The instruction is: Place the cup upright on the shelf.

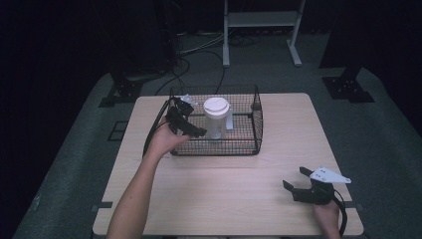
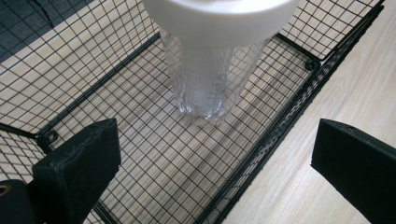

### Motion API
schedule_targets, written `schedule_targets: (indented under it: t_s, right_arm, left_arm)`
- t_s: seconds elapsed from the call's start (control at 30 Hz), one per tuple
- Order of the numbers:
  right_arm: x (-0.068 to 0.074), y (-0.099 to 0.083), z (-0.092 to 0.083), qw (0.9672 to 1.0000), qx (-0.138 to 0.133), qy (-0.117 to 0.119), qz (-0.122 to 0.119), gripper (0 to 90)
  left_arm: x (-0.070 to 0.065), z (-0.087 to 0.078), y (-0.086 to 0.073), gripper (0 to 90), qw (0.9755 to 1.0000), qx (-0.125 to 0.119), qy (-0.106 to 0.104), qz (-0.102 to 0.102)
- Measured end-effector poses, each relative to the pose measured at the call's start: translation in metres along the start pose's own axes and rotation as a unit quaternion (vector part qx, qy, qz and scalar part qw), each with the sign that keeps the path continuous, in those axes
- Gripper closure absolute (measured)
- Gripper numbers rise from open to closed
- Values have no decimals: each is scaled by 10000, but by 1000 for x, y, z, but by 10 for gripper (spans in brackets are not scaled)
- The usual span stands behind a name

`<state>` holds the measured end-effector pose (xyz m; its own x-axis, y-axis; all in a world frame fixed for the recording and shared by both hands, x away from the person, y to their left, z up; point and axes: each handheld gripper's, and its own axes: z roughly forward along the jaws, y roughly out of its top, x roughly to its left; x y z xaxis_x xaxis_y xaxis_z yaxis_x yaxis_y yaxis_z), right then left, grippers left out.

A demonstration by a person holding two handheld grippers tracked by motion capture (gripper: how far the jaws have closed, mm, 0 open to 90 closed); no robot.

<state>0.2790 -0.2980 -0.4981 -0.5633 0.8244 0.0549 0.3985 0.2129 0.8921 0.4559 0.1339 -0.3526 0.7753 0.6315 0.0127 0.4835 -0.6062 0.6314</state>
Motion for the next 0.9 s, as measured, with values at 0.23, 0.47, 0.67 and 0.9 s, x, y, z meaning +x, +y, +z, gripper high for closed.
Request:
schedule_targets:
  t_s: [0.23,0.47,0.67,0.9]
  right_arm:
    - [0,0,0,10000,16,-13,0,129]
    - [0,0,0,10000,33,-27,-9,129]
    - [0,0,0,10000,38,-34,-5,129]
    - [0,0,0,10000,36,-49,-14,129]
  left_arm:
    - [-2,-7,-11,6,10000,-59,-11,16]
    - [-9,-13,-21,6,9999,-151,-26,25]
    - [-13,-18,-30,6,9995,-291,-85,27]
    - [-18,-24,-39,6,9991,-390,-177,41]
